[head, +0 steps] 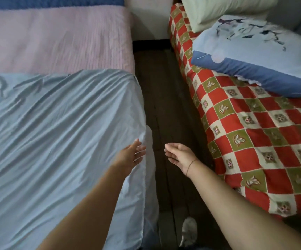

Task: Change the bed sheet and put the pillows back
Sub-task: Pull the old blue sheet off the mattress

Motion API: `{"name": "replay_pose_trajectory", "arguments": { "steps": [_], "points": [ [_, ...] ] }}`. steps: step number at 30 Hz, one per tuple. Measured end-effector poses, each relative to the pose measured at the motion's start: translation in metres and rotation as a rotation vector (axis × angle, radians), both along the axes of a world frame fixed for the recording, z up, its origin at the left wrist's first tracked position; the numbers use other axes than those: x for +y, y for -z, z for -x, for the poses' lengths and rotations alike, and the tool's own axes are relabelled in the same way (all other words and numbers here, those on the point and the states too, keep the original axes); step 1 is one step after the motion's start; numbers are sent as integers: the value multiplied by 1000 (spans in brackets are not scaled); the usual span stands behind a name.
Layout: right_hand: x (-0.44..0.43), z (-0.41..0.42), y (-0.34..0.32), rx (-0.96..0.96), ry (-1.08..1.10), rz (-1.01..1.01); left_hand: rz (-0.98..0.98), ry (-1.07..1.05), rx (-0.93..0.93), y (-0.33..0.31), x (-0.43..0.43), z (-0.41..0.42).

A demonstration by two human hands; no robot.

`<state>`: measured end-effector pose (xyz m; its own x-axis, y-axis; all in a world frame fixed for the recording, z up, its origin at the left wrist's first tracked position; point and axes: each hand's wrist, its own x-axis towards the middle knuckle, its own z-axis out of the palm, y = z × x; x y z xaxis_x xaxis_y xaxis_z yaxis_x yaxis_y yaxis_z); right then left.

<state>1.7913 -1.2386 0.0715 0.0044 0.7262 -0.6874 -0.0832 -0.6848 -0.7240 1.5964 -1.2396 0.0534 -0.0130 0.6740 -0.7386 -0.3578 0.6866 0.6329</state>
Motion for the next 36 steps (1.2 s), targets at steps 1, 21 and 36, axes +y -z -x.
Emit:
{"name": "replay_pose_trajectory", "arguments": {
  "steps": [1, 21, 36],
  "points": [
    [13, -9, -1, 0, -34, 3, 16, -38, 0, 1, 5, -10],
    [396, 62, 28, -42, -449, -110, -8, -434, 13, 28, 257, 34],
    [623, 141, 125, -45, -858, -23, 142, -658, 6, 93, 460, 35]
  ]
}}
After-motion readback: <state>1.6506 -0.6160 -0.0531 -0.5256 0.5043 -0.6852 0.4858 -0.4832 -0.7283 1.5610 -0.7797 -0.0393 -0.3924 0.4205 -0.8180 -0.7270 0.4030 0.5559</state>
